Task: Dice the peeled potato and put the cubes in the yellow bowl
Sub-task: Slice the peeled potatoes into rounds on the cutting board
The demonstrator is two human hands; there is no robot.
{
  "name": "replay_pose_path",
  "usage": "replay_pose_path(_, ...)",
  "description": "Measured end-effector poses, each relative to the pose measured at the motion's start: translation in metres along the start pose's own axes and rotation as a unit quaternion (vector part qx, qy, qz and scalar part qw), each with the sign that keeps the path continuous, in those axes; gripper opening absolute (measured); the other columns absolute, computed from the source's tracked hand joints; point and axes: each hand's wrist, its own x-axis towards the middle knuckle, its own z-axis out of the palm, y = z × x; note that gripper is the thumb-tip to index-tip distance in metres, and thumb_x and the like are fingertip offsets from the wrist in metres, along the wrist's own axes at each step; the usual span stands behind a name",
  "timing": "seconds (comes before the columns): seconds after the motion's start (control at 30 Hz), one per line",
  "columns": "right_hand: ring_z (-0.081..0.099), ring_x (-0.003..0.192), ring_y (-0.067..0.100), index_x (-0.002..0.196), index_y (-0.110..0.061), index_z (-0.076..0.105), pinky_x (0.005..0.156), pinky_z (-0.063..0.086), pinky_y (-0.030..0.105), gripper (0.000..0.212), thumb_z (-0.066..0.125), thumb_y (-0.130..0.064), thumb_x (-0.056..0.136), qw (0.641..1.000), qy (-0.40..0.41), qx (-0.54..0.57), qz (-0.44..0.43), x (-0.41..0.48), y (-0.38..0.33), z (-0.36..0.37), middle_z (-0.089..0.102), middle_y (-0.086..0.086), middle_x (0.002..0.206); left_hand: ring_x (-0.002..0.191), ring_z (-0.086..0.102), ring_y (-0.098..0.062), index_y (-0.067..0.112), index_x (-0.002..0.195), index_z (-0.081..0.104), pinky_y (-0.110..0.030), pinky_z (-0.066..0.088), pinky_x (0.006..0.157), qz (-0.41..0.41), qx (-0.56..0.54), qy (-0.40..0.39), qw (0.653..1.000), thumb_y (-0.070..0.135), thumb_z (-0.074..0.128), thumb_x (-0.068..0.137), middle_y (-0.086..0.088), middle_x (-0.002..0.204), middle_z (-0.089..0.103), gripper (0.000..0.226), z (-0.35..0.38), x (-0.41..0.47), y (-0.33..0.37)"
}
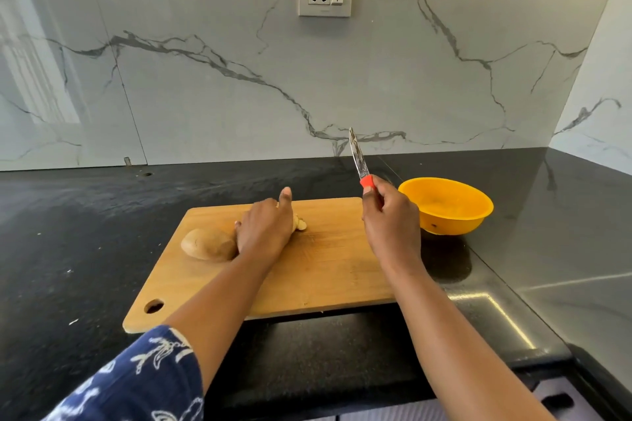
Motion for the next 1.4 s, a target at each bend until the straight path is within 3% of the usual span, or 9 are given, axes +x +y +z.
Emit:
replay_pose_path(0.23, 0.059, 0.068, 0.018, 0.117, -0.014, 0.066, 0.064, 0.05, 0.038, 0.029, 0.046, -0.026, 0.1, 0.994, 0.037, 0.071, 0.069, 0.013, 0.007, -0.009, 0.063, -0.001, 0.071, 0.09, 0.046, -0.015, 0.01, 0.114, 0.061, -0.032, 0.035, 0.079, -0.012, -0.106, 0.003, 0.994, 0.047, 0.018, 0.101, -0.008, 0.115, 0.061, 0.059, 0.01, 0.007, 0.007)
replay_pose_path(0.4, 0.056, 0.064, 0.01, 0.117, -0.016, 0.066, 0.059, 0.046, 0.026, 0.028, 0.046, -0.026, 0.1, 0.987, 0.061, 0.107, 0.106, 0.016, 0.01, -0.014, 0.061, -0.003, 0.069, 0.088, 0.05, -0.012, 0.01, 0.107, 0.068, -0.03, 0.034, 0.077, 0.036, -0.162, -0.017, 0.986, 0.057, 0.013, 0.097, -0.004, 0.116, 0.065, 0.074, 0.029, 0.01, 0.026)
replay_pose_path(0.53, 0.058, 0.069, 0.015, 0.119, -0.016, 0.065, 0.062, 0.049, 0.031, 0.028, 0.047, -0.026, 0.1, 0.986, 0.062, 0.11, 0.107, 0.017, 0.011, -0.012, 0.063, -0.001, 0.073, 0.091, 0.051, -0.012, 0.009, 0.104, 0.07, -0.029, 0.035, 0.079, 0.046, -0.191, -0.023, 0.98, 0.06, 0.009, 0.095, -0.001, 0.115, 0.066, 0.08, 0.045, 0.015, 0.042)
replay_pose_path(0.7, 0.06, 0.07, 0.018, 0.116, -0.018, 0.067, 0.062, 0.05, 0.035, 0.027, 0.046, -0.027, 0.1, 0.988, 0.065, 0.099, 0.096, 0.018, 0.011, -0.012, 0.063, 0.0, 0.072, 0.073, 0.053, -0.016, 0.003, 0.08, 0.067, -0.029, 0.036, 0.065, 0.031, -0.191, 0.014, 0.981, 0.06, 0.007, 0.094, 0.0, 0.074, 0.059, 0.084, 0.065, 0.022, 0.059)
replay_pose_path(0.8, 0.06, 0.071, 0.018, 0.116, -0.018, 0.067, 0.063, 0.052, 0.037, 0.027, 0.046, -0.027, 0.1, 0.989, 0.066, 0.093, 0.09, 0.019, 0.012, -0.011, 0.063, -0.001, 0.073, 0.063, 0.05, -0.014, 0.009, 0.065, 0.058, -0.03, 0.034, 0.056, 0.02, -0.198, 0.036, 0.979, 0.061, 0.007, 0.094, -0.004, 0.071, 0.059, 0.079, 0.074, 0.024, 0.068)
replay_pose_path(0.93, 0.061, 0.07, 0.017, 0.116, -0.019, 0.066, 0.064, 0.054, 0.038, 0.027, 0.046, -0.027, 0.1, 0.991, 0.065, 0.085, 0.084, 0.019, 0.012, -0.012, 0.063, -0.002, 0.072, 0.066, 0.05, -0.014, 0.016, 0.066, 0.057, -0.033, 0.039, 0.066, 0.008, -0.226, 0.046, 0.973, 0.059, 0.008, 0.095, 0.001, 0.071, 0.056, 0.071, 0.076, 0.025, 0.074)
replay_pose_path(1.03, 0.06, 0.07, 0.016, 0.115, -0.018, 0.067, 0.063, 0.053, 0.036, 0.027, 0.046, -0.027, 0.1, 0.991, 0.064, 0.085, 0.083, 0.018, 0.011, -0.012, 0.062, -0.002, 0.072, 0.082, 0.055, -0.016, 0.012, 0.09, 0.067, -0.033, 0.039, 0.074, 0.008, -0.268, 0.025, 0.963, 0.059, 0.012, 0.096, -0.002, 0.09, 0.063, 0.073, 0.068, 0.032, 0.066)
replay_pose_path(1.2, 0.06, 0.07, 0.016, 0.118, -0.019, 0.065, 0.064, 0.054, 0.037, 0.028, 0.046, -0.027, 0.1, 0.992, 0.052, 0.08, 0.083, 0.016, 0.009, -0.011, 0.062, -0.001, 0.073, 0.125, 0.048, -0.025, 0.015, 0.128, 0.056, -0.04, 0.031, 0.108, 0.076, -0.236, -0.212, 0.945, 0.068, 0.009, 0.089, -0.008, 0.132, 0.056, 0.08, 0.05, 0.052, 0.054)
replay_pose_path(1.4, 0.058, 0.069, 0.012, 0.119, -0.02, 0.065, 0.061, 0.051, 0.03, 0.028, 0.046, -0.027, 0.1, 0.992, 0.054, 0.082, 0.081, 0.018, 0.01, -0.013, 0.061, -0.003, 0.072, 0.12, 0.049, -0.019, 0.024, 0.114, 0.067, -0.04, 0.028, 0.11, 0.123, -0.139, -0.318, 0.93, 0.078, 0.0, 0.071, -0.002, 0.127, 0.059, 0.097, 0.039, 0.055, 0.053)
